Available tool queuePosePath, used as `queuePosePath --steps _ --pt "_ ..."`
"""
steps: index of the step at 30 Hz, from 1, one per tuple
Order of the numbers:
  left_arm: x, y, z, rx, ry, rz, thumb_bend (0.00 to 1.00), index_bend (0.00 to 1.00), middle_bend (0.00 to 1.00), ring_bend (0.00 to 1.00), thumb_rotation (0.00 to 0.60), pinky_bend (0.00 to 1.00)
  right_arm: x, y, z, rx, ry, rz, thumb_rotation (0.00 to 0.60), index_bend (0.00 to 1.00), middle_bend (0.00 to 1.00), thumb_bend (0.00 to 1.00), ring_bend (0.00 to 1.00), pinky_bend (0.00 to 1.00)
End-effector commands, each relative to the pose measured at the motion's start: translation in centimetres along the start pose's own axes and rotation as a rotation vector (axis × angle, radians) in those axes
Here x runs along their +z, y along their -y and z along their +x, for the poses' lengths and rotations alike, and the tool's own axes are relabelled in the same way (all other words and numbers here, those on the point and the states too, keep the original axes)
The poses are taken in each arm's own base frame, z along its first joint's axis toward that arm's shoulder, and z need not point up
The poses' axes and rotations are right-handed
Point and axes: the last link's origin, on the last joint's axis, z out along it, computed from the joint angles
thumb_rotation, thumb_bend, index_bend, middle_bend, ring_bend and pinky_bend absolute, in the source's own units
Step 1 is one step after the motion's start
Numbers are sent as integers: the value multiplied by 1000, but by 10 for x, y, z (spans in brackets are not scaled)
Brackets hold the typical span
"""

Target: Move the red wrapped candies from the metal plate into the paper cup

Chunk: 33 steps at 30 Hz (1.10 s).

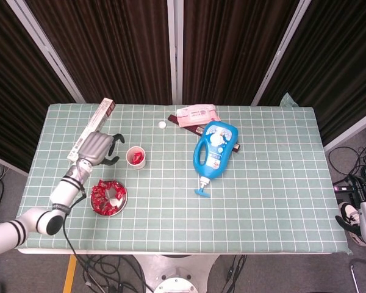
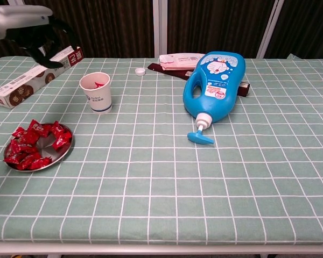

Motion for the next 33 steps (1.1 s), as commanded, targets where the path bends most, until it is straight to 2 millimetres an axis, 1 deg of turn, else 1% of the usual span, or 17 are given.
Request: queuePosePath --steps 1,3,6,10,12,15,21,27,33 --pt "-38 25 -10 -2 -13 38 284 430 770 916 600 1000 0 0 1 -1 -2 3 600 0 115 59 47 321" --pt "-55 34 -21 19 0 52 284 443 772 916 600 1000 -1 2 1 0 -2 8 600 0 115 59 47 321" --pt "-76 39 -39 41 39 53 284 453 775 916 600 1000 -3 3 0 2 -1 11 600 0 115 59 47 321" --pt "-96 39 -62 63 102 50 284 455 776 916 600 1000 -4 4 0 4 -4 14 600 0 115 58 47 321" --pt "-102 37 -72 28 126 59 278 455 776 916 600 1000 -5 5 1 4 -4 17 600 0 115 58 47 321" --pt "-106 33 -82 -6 148 71 264 455 776 916 600 1000 -5 6 0 4 -2 21 600 0 115 59 47 321" --pt "-107 29 -95 23 197 78 261 455 776 916 600 1000 -6 7 1 4 -4 22 600 0 115 58 47 321" --pt "-107 26 -106 50 226 88 255 464 775 916 600 1000 -7 7 0 4 1 21 600 0 115 58 47 321" --pt "-105 25 -115 41 244 103 254 469 776 916 600 1000 -6 8 0 2 1 19 600 0 115 57 47 321"
